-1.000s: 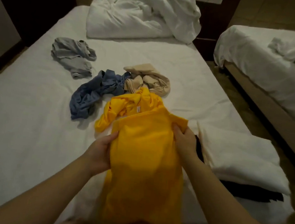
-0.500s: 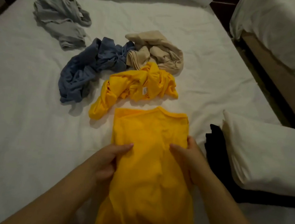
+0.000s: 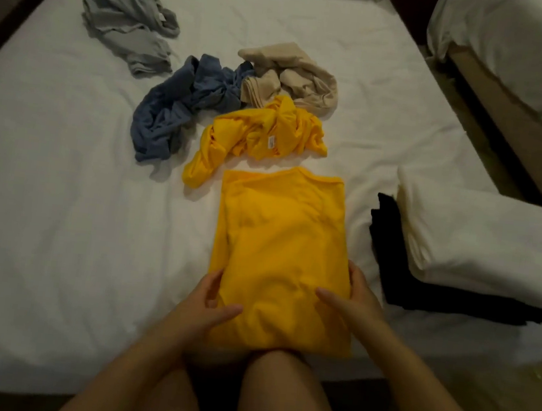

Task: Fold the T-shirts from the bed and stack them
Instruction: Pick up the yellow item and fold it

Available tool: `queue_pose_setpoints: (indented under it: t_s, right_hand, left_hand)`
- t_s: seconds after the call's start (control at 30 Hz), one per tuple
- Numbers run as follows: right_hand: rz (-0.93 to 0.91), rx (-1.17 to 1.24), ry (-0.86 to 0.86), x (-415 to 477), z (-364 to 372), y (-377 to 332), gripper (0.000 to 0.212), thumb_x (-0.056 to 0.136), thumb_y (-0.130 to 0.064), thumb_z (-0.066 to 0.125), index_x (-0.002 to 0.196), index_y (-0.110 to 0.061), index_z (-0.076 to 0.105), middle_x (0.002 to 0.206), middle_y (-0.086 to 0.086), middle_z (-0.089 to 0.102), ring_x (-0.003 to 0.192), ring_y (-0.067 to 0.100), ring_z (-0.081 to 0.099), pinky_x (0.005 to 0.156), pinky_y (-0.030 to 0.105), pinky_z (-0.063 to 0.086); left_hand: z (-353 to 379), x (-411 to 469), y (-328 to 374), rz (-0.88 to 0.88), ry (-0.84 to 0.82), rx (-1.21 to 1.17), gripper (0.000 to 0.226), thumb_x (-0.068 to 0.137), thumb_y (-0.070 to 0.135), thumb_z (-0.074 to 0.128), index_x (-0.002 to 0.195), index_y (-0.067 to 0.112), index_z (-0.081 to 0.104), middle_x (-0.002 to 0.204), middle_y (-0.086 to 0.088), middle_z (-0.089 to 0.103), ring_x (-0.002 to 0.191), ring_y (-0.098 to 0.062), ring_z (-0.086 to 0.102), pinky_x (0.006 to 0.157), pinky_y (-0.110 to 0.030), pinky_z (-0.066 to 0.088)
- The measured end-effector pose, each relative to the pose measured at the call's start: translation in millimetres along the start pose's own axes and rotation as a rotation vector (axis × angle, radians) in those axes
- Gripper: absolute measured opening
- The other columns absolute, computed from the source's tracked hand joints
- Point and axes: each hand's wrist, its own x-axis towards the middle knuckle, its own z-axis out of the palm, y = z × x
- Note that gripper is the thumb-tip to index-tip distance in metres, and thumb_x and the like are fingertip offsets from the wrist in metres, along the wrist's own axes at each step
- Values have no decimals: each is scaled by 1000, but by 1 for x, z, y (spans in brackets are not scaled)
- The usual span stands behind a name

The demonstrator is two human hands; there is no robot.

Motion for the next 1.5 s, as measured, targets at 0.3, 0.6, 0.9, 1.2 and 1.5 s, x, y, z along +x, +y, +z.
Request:
queue_pose_setpoints:
  t_s: [0.3,0.6,0.9,1.2,1.5]
  right_hand:
    - [-97,138,200,-81,9,51,70,81,-8,70,130,-36,30,97,0,65,85,7,60,61,11,47]
    - [-187,135,171,-113,21,64,61,82,-14,70,125,-43,39,115,-10,56,102,11,57,79,29,49]
    - [-403,-178,149,-148,12,61,53,80,-8,70,110,-46,48,104,-15,50,95,-1,50,74,8,39]
    - [-707,-565,398,-119,3,55,21,75,-26,57,86,-14,71,81,7,61,83,13,44,65,24,36]
    - [-389,161,459,-38,7,-30,20,95,-21,52,76,-25,53,72,-4,52,61,-8,49,55,13,35]
  left_hand:
    - [-6,-44,-22,129,190,473,73,61,46,59,128,23,43,113,-8,59,97,-25,59,84,-36,48]
    - [-7,-81,-26,224,193,537,48,82,33,66,124,42,44,91,-11,60,78,-24,60,72,-38,51]
    - [-10,-113,-69,772,359,1135,49,71,29,45,117,20,58,90,-11,67,80,-26,59,77,-34,42]
    - [-5,-106,-34,764,427,707,13,73,24,49,82,25,58,104,7,38,79,-8,50,72,-13,47]
    - [26,-31,43,607,524,177,14,84,40,42,83,28,47,74,7,52,63,5,51,53,-10,38]
